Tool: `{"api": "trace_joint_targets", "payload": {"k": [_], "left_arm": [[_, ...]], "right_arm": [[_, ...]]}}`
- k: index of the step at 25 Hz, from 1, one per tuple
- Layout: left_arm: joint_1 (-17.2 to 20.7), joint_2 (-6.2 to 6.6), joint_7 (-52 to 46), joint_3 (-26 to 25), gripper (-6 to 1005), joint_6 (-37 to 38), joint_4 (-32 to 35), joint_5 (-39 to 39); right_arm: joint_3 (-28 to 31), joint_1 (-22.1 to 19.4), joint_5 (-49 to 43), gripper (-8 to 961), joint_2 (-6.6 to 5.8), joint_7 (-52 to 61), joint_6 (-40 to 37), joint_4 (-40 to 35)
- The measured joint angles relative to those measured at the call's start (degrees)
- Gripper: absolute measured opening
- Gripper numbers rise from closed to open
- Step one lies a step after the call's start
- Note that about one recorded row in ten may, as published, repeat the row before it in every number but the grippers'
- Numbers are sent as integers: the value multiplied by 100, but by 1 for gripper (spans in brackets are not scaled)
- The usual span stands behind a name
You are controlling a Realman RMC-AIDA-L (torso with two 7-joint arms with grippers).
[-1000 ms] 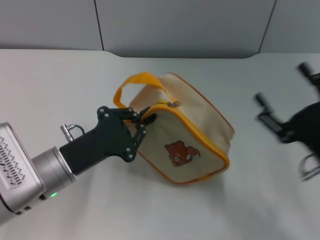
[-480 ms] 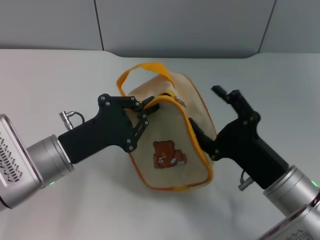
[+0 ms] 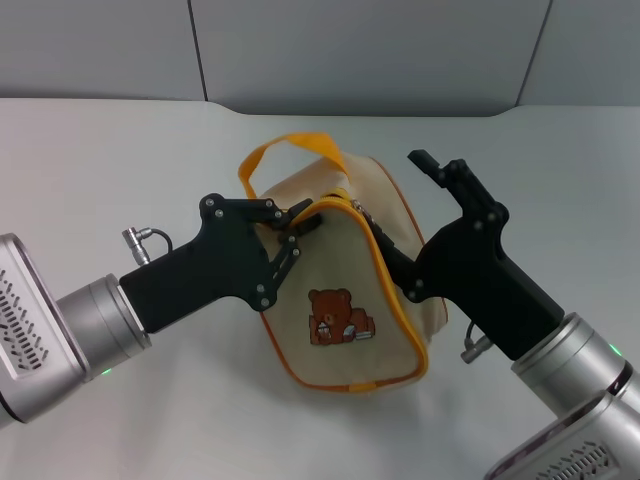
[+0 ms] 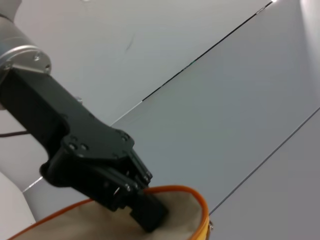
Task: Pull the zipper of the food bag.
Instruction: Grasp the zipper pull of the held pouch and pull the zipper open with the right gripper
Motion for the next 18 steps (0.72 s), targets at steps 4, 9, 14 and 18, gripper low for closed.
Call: {"api": "trace_joint_targets", "payload": {"k": [4, 9, 14, 18], "left_arm": [[-7, 0, -7, 7, 73, 1, -2, 0], [-13, 0, -17, 11, 75, 0, -2, 0], [-18, 0, -24, 11, 78, -1, 5, -1], [-22, 0, -25, 11, 80, -5, 1, -11]], "right_arm": [[-51, 3, -14, 709, 0, -5, 24, 10], [-11, -74, -237, 624, 0, -12, -9, 15], [-5, -82, -282, 532, 0, -15, -50, 20], [-2, -81, -290, 411, 0, -17, -65, 23]]}}
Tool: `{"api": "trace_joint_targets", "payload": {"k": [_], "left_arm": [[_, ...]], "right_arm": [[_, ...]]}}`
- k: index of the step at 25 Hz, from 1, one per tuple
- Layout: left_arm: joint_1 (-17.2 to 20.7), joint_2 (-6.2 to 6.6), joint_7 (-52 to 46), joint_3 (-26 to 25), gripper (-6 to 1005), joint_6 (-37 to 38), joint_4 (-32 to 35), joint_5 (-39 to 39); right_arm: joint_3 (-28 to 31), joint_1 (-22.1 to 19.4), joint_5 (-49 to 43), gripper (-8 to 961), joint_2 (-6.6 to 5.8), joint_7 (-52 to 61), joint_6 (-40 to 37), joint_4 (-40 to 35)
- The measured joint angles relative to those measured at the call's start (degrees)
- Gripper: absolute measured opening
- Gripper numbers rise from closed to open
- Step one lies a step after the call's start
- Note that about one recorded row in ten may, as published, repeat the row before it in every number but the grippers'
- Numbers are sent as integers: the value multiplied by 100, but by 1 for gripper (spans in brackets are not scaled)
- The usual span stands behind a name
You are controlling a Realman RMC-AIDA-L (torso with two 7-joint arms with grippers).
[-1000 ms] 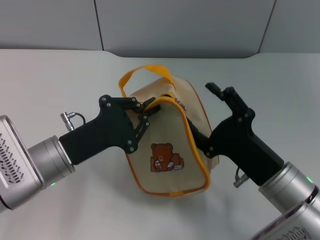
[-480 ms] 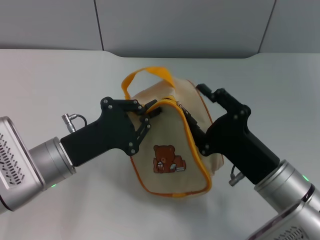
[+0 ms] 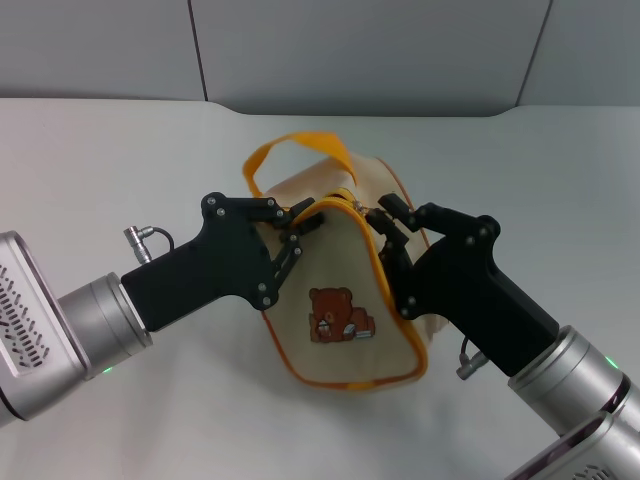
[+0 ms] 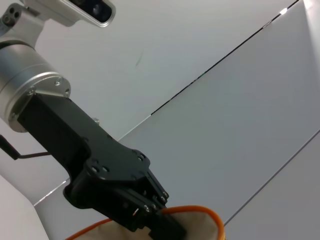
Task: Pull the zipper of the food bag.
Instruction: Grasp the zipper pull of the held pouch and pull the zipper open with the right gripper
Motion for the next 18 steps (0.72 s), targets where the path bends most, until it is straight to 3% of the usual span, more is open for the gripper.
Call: {"api": "trace_joint_targets", "payload": {"k": [4, 6, 12, 13, 18], "left_arm": [[0, 0, 0, 0, 81, -2, -3, -3], [-1, 0, 0, -1, 82, -3, -3, -6], [-5, 0, -1, -31, 85, -3, 2, -26], [-4, 0, 0, -40, 86, -3, 3, -27], [38, 0, -1, -57, 88, -11, 11, -39]], "right_arm": [[0, 2, -2, 242, 0, -8, 28, -6], [-1, -20, -2, 27, 0, -14, 36, -16], [0, -413, 30, 3, 1, -17, 26, -108], [0, -709, 20, 6, -1, -19, -10, -206], [0, -1310, 12, 20, -3, -19, -64, -476]]}}
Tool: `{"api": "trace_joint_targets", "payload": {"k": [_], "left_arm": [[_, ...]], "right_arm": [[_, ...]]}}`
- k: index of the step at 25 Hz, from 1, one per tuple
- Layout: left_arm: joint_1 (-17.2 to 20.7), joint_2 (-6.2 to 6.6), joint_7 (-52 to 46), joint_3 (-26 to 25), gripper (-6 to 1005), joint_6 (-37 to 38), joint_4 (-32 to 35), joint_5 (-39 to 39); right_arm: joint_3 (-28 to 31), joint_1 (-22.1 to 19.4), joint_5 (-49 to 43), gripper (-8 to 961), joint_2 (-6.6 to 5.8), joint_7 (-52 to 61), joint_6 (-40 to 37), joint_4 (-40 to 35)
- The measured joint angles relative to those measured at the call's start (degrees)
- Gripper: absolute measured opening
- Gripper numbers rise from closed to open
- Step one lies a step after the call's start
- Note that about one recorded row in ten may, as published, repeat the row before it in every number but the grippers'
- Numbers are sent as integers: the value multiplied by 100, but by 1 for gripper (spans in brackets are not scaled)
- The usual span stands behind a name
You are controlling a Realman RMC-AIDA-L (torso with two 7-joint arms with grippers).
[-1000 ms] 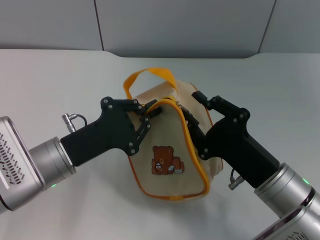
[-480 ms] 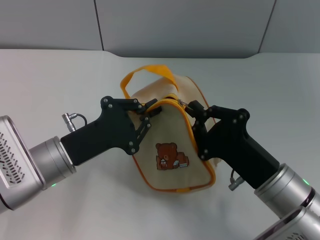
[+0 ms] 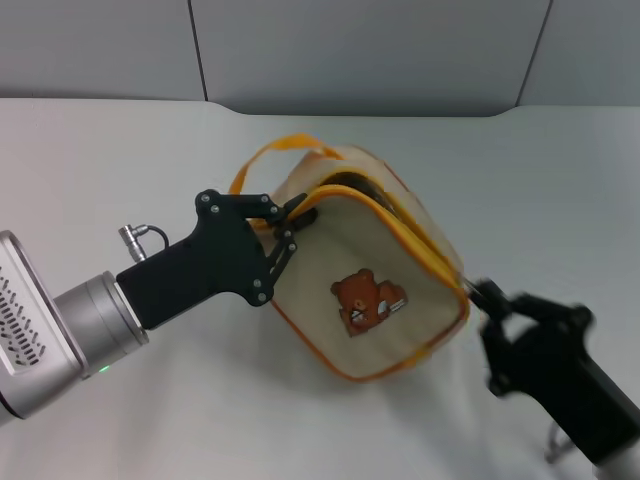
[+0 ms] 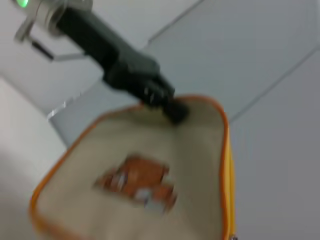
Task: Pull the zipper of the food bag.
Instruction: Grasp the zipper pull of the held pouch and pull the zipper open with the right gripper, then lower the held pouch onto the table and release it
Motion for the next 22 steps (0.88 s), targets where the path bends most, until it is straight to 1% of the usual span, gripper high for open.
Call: {"api": "trace_joint_targets", "payload": {"k": [1, 3, 6, 10, 11, 12, 15, 16, 17, 19, 20, 21, 22], "left_arm": [[5, 0, 0, -2, 89, 0, 0, -1], [7, 0, -2, -2, 90, 0, -1, 0], [23, -1, -38, 5, 91, -1, -63, -1], [34, 2, -41, -52, 93, -2, -296, -21], [46, 2, -41, -95, 94, -2, -385, -23], [69, 2, -42, -153, 94, -3, -471, -23], [214, -1, -68, -632, 96, -71, -903, -21], [214, -1, -68, -632, 96, -71, -903, -21], [256, 0, -91, -739, 97, -87, -965, -21], [386, 5, -325, -969, 98, -85, -1012, 8], [420, 13, -447, -999, 98, -65, -1004, 18], [468, 29, -696, -1001, 99, 3, -957, 29], [506, 43, -940, -984, 99, 76, -876, 35]], "right_arm": [[-1, -159, 0, 22, -1, 4, 0, -100], [-2, -351, 7, 28, -5, 36, 7, -255], [-4, -486, 17, 36, -4, 150, -178, -342], [32, -506, 44, 47, -8, 530, -665, -356], [132, -476, 48, 50, -11, 918, -803, -342], [132, -476, 48, 53, -11, 918, -803, -342], [247, -357, 52, 61, -43, 1789, -812, -395], [242, -290, 45, 100, -57, 2357, -813, -495], [227, -254, 35, 139, -60, 2679, -823, -573], [160, -142, -15, 217, -66, 3785, -895, -965], [40, -2, -142, 256, -68, 5180, -994, -1548], [-45, 62, -266, 336, -66, 5920, -1037, -1858], [-45, 62, -266, 415, -66, 5920, -1037, -1858]]}}
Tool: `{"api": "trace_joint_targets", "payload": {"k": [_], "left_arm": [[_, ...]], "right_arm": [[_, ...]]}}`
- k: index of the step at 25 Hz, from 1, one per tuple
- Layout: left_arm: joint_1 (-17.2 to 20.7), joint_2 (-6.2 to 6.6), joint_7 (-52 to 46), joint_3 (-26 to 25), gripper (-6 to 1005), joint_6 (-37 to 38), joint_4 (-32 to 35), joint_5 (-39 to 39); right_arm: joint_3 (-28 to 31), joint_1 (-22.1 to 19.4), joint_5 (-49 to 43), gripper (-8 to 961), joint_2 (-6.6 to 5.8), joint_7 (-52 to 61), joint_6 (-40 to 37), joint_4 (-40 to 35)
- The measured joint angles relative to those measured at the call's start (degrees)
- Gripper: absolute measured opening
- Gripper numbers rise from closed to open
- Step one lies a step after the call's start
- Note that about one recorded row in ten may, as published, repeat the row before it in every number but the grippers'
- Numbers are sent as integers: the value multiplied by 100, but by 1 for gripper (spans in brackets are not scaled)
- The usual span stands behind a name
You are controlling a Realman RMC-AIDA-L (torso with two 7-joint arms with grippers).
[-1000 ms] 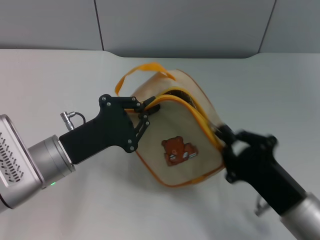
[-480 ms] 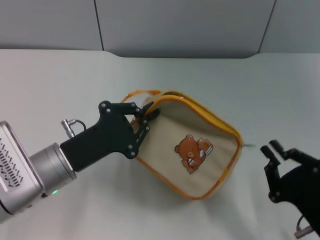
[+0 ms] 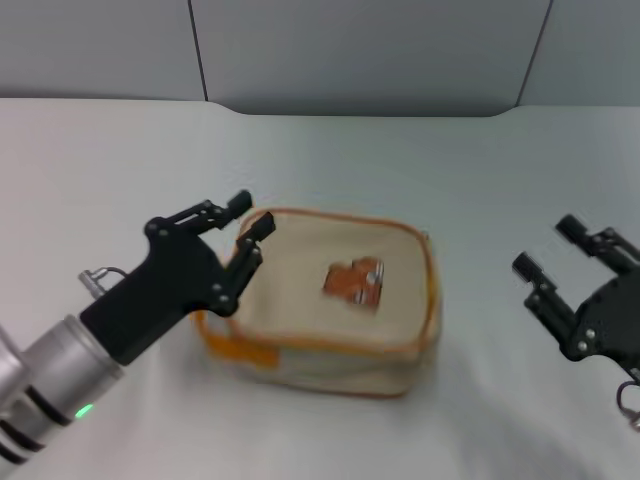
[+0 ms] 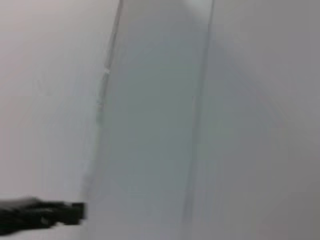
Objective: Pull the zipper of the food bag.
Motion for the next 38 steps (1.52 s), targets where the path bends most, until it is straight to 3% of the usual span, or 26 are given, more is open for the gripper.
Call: {"api": "trace_joint_targets", "payload": {"k": [1, 3, 7, 11, 13, 16, 21, 38], "left_arm": [[35, 12, -259, 25, 138, 68, 101, 1], [139, 12, -891, 186, 214, 233, 461, 4], [319, 28, -2095, 1142, 376, 616, 1397, 18], [647, 50, -2791, 2370, 561, 1110, 2508, 73], [840, 50, -3092, 2703, 648, 1193, 2988, 180], [931, 47, -3281, 2815, 779, 1191, 3215, 522], [917, 40, -3291, 2785, 801, 1128, 3215, 887], [928, 5, -3124, 2732, 824, 1085, 3181, 861]], "right_arm": [[-103, 84, -139, 495, -1, 696, -37, -340], [-476, 312, -581, 561, -21, 2467, -179, -1212], [-999, 528, -999, 693, -104, 3537, -493, -1823], [-1604, 798, -1489, 729, -244, 4213, -1079, -2245], [-1768, 912, -1653, 747, -294, 4420, -1262, -2300], [-1846, 1034, -1828, 774, -321, 4584, -1369, -2340], [-1968, 1085, -1886, 792, -265, 4601, -1337, -2400], [-1943, 1008, -1890, 792, -176, 4339, -1168, -2412]]}}
